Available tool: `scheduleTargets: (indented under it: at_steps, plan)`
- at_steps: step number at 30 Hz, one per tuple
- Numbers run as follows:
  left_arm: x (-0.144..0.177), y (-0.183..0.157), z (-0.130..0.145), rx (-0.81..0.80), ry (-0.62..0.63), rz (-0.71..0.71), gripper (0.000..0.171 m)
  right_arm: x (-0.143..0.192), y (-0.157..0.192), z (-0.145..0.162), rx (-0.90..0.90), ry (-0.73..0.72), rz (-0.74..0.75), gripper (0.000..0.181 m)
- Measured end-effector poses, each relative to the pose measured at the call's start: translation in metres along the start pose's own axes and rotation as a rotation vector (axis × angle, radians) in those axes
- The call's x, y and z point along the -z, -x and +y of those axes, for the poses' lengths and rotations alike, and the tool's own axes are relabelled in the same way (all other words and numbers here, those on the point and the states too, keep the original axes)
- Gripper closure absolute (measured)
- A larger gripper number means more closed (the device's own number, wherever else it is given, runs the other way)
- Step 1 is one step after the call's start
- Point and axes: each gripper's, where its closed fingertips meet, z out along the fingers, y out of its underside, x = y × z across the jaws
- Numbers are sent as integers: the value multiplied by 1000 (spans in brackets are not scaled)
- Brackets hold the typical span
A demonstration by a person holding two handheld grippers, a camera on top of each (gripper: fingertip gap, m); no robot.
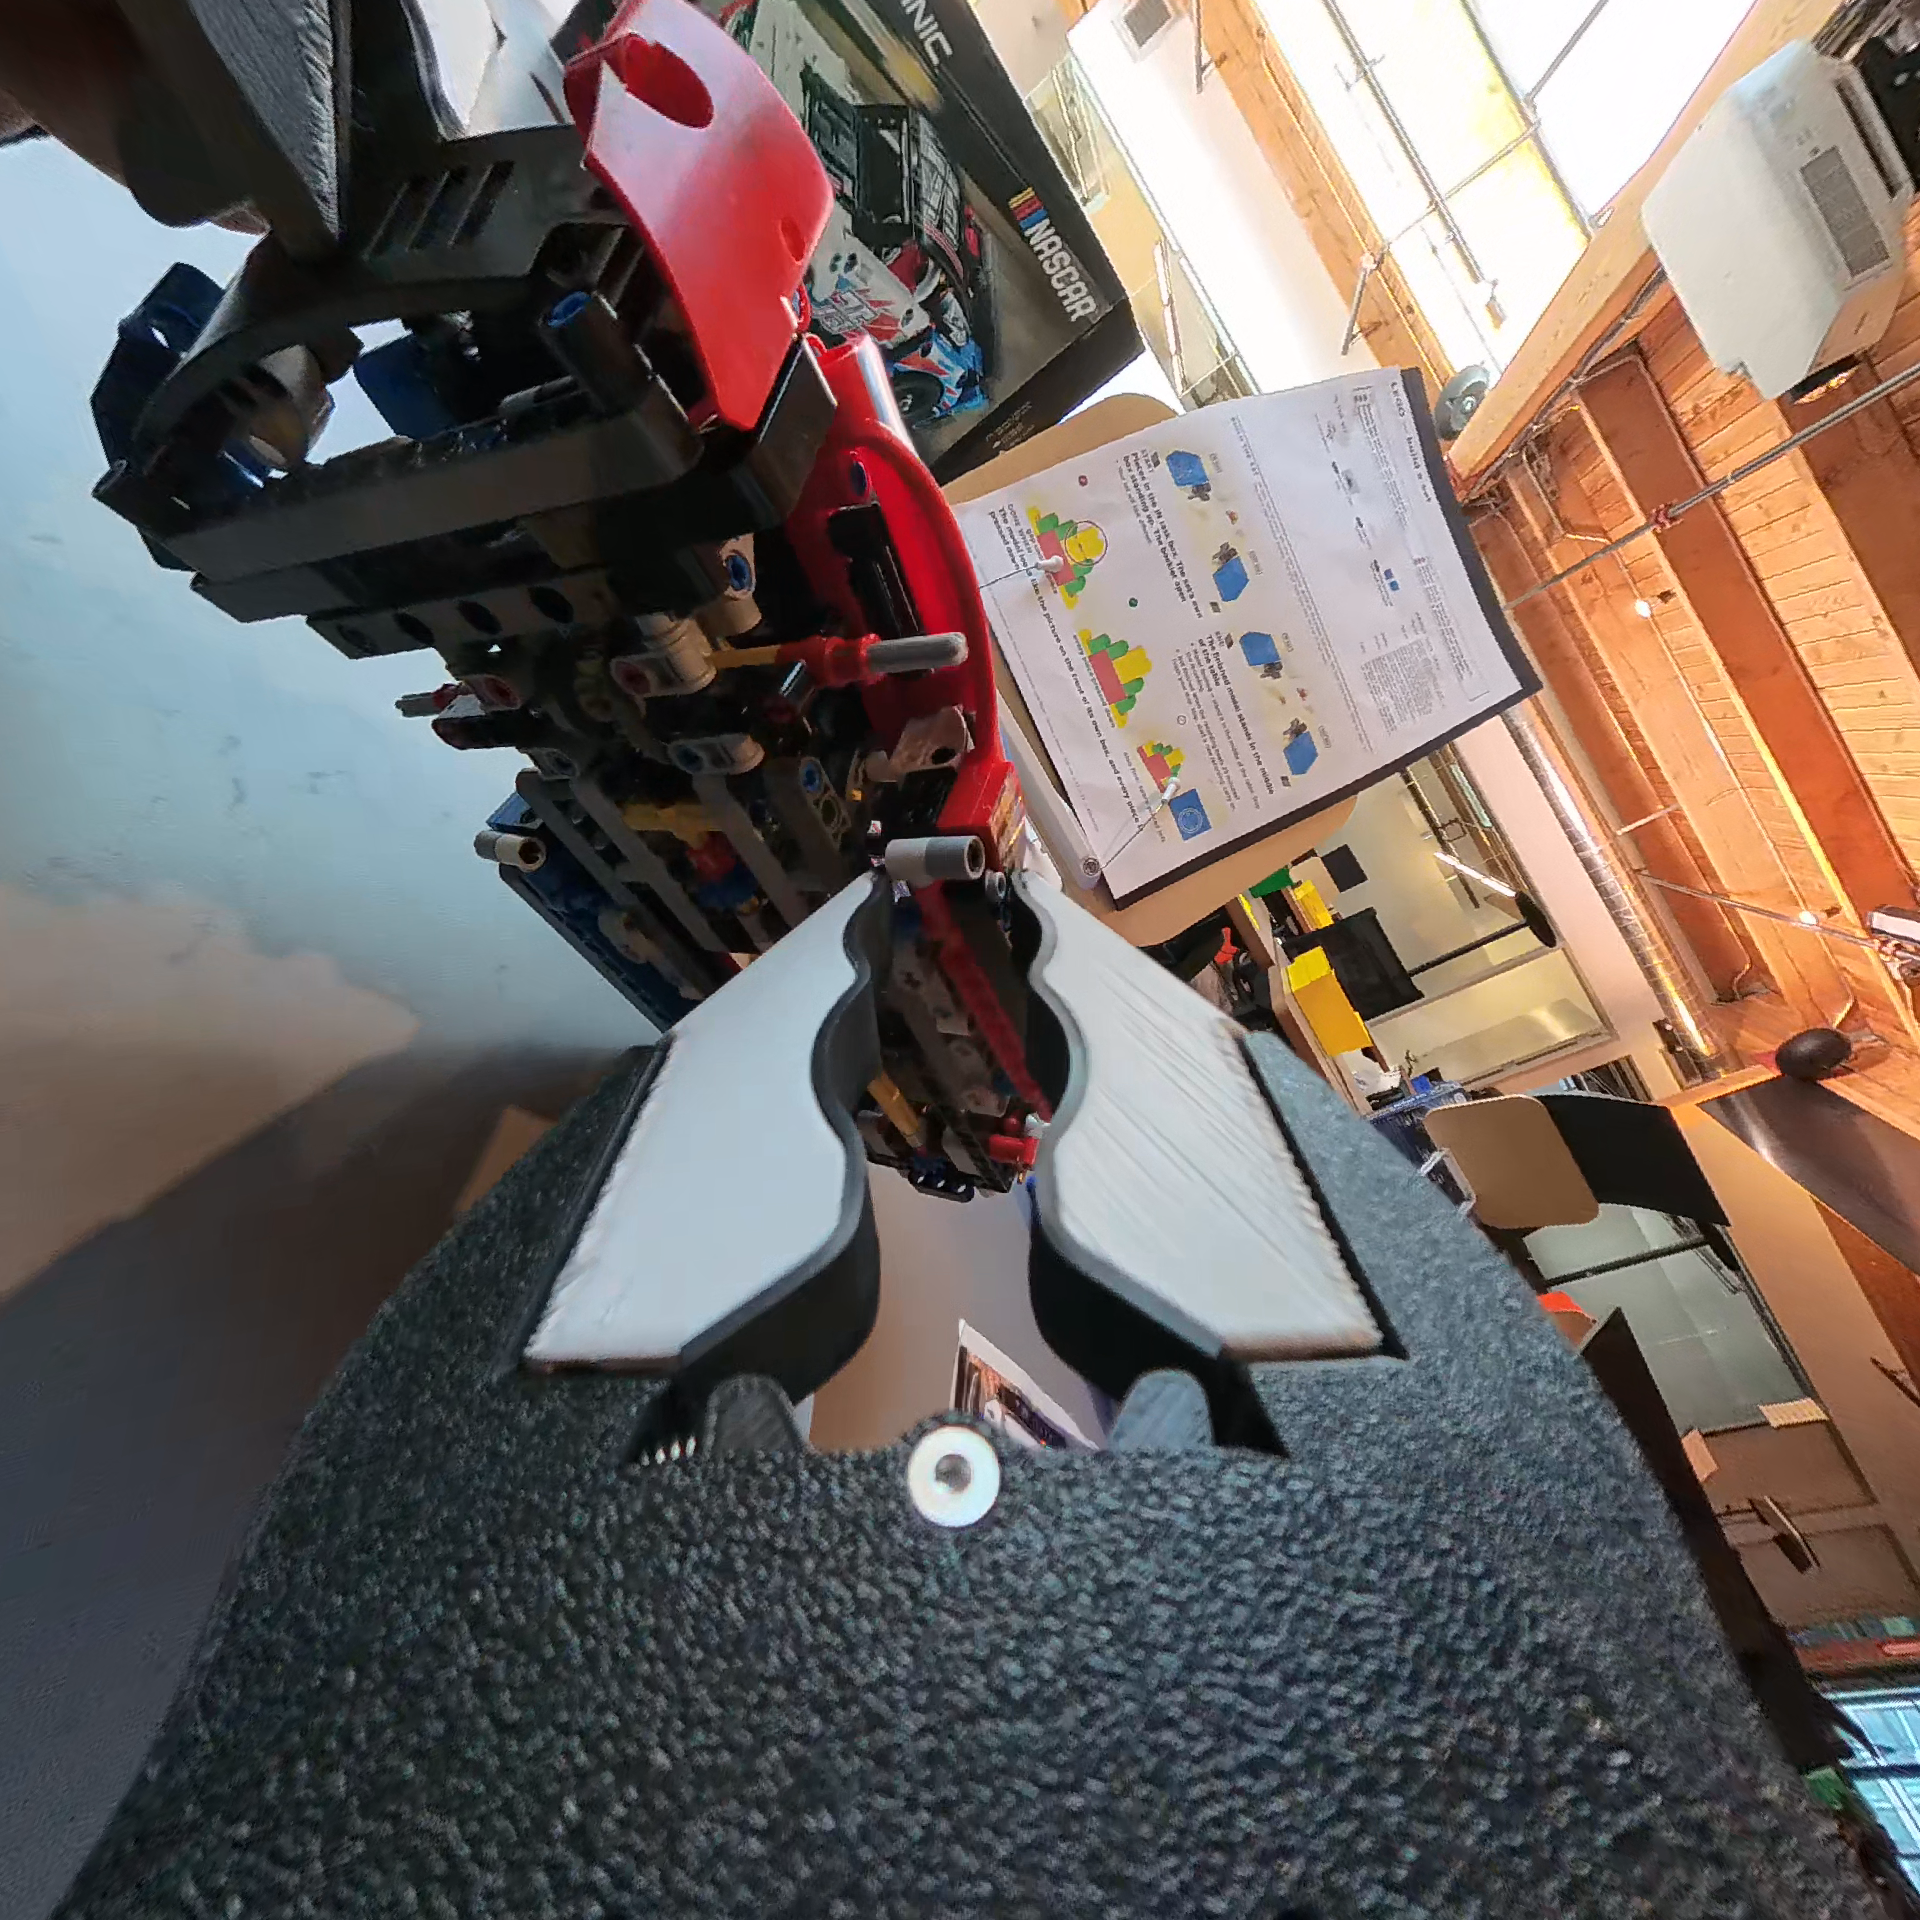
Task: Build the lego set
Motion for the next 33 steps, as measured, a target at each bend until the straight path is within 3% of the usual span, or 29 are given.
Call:
scheduleTargets:
  at_steps: [6, 16, 33]
  plan:
    - [-4, 4, 1, -11, 26, -21, 165, 2, 0, 6, -5, 11, 35, 160]
    - [-30, -8, 20, -185, 257, -61, 165, 29, 14, 33, -11, 118, 53, 162]
    - [-46, -9, 107, -278, 535, -193, 166, 57, 81, 74, 49, 293, -168, 166]
